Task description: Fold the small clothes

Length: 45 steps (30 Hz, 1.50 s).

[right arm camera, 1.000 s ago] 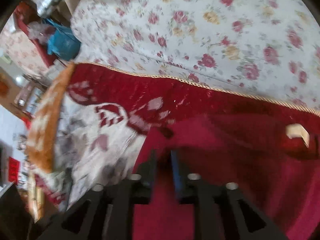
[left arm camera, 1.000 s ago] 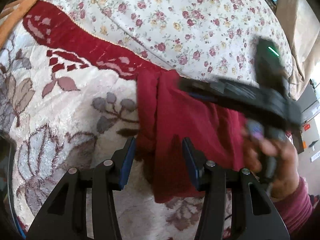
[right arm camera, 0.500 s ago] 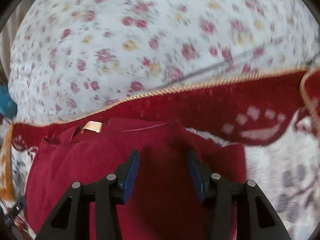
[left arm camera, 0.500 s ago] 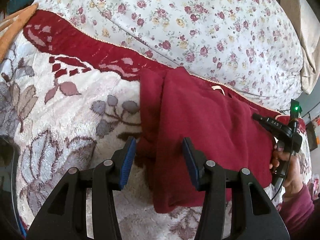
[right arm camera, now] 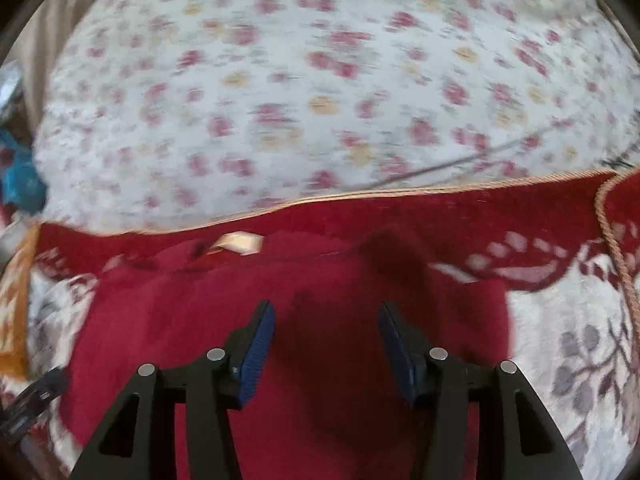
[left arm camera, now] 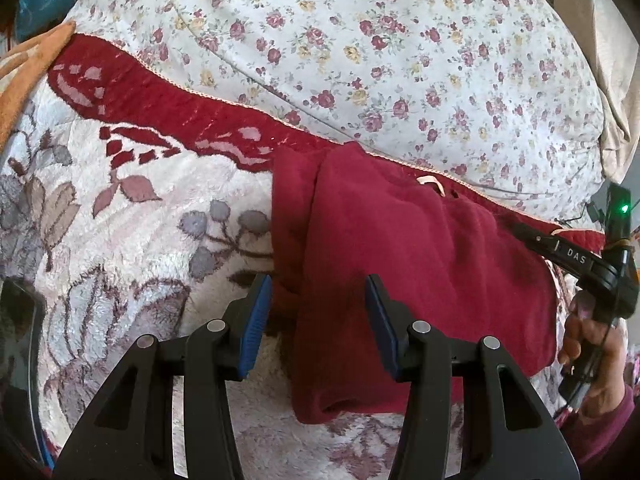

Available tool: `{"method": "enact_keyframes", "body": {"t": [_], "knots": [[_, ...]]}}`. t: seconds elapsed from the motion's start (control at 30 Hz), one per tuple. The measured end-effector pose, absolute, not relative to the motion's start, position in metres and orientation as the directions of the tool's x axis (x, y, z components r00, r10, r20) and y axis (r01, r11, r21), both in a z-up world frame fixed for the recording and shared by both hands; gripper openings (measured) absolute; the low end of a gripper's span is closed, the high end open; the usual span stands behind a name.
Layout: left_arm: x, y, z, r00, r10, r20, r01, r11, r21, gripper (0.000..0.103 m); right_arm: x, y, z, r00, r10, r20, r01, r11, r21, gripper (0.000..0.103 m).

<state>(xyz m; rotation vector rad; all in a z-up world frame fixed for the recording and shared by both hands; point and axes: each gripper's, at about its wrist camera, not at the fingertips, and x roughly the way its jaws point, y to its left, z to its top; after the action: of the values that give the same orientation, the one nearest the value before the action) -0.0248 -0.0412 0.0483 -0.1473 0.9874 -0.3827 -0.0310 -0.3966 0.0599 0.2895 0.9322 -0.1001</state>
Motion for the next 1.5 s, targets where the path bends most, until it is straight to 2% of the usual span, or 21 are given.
{"method": "enact_keyframes", "body": {"t": [0.23,0.27,0.37,0.43,0.5,0.57,0.63,0.67,0.73,0.8,0.87,1.0,1.07,1.13,1.23,1.37,1.43,1.5], "knots": [[-0.028,-0.044,0.047,0.473,-0.39,-0.79,0.266,0.918,-0.294,0.047,-0.01,-0.31,0.052,0.533,0.237,-0.812,-0.006,0.961,0.277,0.052],[-0.027,-0.042,0.047,0.472,-0.392,-0.79,0.262,0.918,-0.299,0.048,-0.005,-0.296,0.047,0.525,0.244,-0.815,-0.024,0.962,0.272,0.052],[-0.025,-0.032,0.045,0.465,-0.415,-0.782,0.238,0.91,-0.341,0.067,0.021,-0.262,0.029,0.49,0.239,-0.838,-0.085,0.97,0.228,0.052],[-0.022,-0.022,0.042,0.447,-0.441,-0.778,0.208,0.897,-0.389,0.068,0.035,-0.243,0.012,0.445,0.206,-0.872,-0.116,0.978,0.172,0.06],[-0.021,-0.017,0.04,0.424,-0.469,-0.774,0.197,0.883,-0.427,0.068,0.042,-0.237,0.016,0.441,0.171,-0.881,-0.117,0.984,0.132,0.061],[-0.022,-0.015,0.039,0.42,-0.47,-0.777,0.197,0.882,-0.427,0.068,0.046,-0.238,0.03,0.439,0.184,-0.879,-0.088,0.983,0.162,0.061],[-0.023,-0.015,0.04,0.421,-0.468,-0.777,0.203,0.884,-0.422,0.068,0.043,-0.235,0.049,0.488,0.249,-0.837,-0.108,0.968,0.225,0.061],[-0.023,-0.016,0.039,0.417,-0.472,-0.777,0.207,0.881,-0.425,0.068,0.045,-0.227,0.056,0.495,0.268,-0.827,-0.132,0.963,0.233,0.063],[-0.024,-0.018,0.037,0.404,-0.479,-0.78,0.215,0.878,-0.427,0.068,0.055,-0.205,0.058,0.462,0.297,-0.836,-0.171,0.954,0.245,0.076],[-0.024,-0.019,0.035,0.398,-0.473,-0.786,0.219,0.881,-0.42,0.068,0.071,-0.181,0.043,0.357,0.344,-0.869,-0.193,0.937,0.292,0.082],[-0.023,-0.021,0.032,0.387,-0.469,-0.794,0.217,0.883,-0.416,0.068,0.087,-0.162,0.02,0.254,0.327,-0.91,-0.197,0.939,0.282,0.082],[-0.019,-0.024,0.024,0.369,-0.461,-0.807,0.205,0.888,-0.413,0.069,0.096,-0.134,-0.003,0.276,0.171,-0.946,-0.274,0.957,0.093,0.085],[-0.015,-0.026,0.022,0.363,-0.466,-0.807,0.19,0.885,-0.425,0.07,0.095,-0.138,-0.004,0.312,0.16,-0.937,-0.278,0.958,0.071,0.067],[-0.013,-0.029,0.02,0.361,-0.477,-0.801,0.182,0.879,-0.442,0.07,0.093,-0.158,0.003,0.329,0.214,-0.92,-0.249,0.959,0.134,0.042],[-0.007,-0.04,0.018,0.366,-0.467,-0.805,0.172,0.884,-0.434,0.07,0.086,-0.192,0.018,0.337,0.346,-0.876,-0.221,0.933,0.283,0.02],[-0.007,-0.05,0.022,0.4,-0.479,-0.781,0.189,0.878,-0.441,0.069,0.073,-0.222,0.041,0.373,0.434,-0.82,-0.207,0.901,0.382,0.018],[-0.008,-0.052,0.027,0.394,-0.535,-0.747,0.199,0.843,-0.499,0.053,0.07,-0.227,0.046,0.379,0.435,-0.817,-0.204,0.9,0.385,0.017],[-0.013,-0.055,0.034,0.409,-0.549,-0.729,0.232,0.835,-0.498,0.039,0.064,-0.235,0.049,0.379,0.445,-0.812,-0.196,0.896,0.399,0.017]]}}
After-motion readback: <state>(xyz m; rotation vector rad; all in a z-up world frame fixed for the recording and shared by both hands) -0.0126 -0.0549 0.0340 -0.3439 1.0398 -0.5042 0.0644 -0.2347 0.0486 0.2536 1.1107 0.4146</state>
